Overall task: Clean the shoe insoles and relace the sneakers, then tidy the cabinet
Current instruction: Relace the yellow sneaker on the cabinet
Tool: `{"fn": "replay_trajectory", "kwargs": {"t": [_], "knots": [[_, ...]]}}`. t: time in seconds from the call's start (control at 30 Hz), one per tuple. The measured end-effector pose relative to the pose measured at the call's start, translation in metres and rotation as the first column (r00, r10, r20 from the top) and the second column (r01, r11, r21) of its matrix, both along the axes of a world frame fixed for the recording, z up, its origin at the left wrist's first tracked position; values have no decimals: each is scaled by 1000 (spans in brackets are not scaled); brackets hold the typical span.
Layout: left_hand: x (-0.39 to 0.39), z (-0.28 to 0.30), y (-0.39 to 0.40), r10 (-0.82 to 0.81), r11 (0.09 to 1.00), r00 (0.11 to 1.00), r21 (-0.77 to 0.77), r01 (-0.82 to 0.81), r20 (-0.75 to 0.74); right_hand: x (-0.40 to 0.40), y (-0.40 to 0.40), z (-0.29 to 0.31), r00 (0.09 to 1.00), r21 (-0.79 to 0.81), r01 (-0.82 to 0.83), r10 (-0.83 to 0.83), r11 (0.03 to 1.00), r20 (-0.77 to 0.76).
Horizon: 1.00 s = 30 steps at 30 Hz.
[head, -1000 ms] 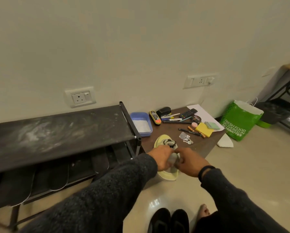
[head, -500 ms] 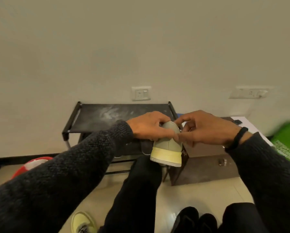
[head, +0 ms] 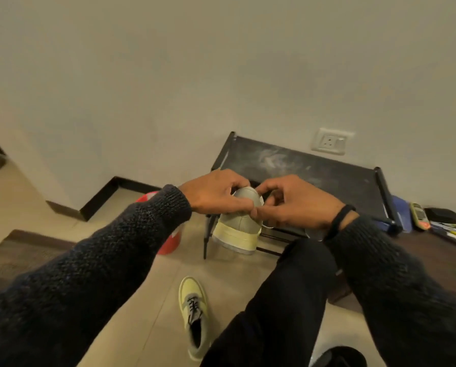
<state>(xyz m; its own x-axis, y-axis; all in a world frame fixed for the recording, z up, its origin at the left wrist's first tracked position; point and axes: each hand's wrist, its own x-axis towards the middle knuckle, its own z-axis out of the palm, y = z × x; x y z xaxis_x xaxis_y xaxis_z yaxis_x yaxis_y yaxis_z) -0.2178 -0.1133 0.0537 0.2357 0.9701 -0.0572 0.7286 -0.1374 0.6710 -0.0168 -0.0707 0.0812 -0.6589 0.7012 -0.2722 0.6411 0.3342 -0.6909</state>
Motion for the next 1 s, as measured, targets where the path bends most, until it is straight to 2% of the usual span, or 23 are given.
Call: {"fn": "replay_trajectory", "kwargs": {"t": [0.17,0.3,0.53,0.7,0.83,1.0], "knots": [[-55,-70,-34,55,992,997,-106,-62,-62,-63,-14,-72,994,-71,-76,81,995,73],[-87,-137,-62,114,965,989,-226,-134,-97,-105,-33,-129,976,-229,-108,146,967,159],[-107,-255,-107,264,886,944,-338,-318,-196,-144,-61,-222,954,-431,30,103,902,282],[-98,-326,-135,361,764,876,-436,-475,-321,-143,-74,-264,885,-394,-43,218,918,412],[-81,-374,-149,443,661,836,-512,-548,-323,-136,-82,-281,818,-319,-132,284,939,500],[-60,-419,-161,501,546,794,-587,-599,-344,-132,-85,-296,793,-266,-193,310,945,525]]}}
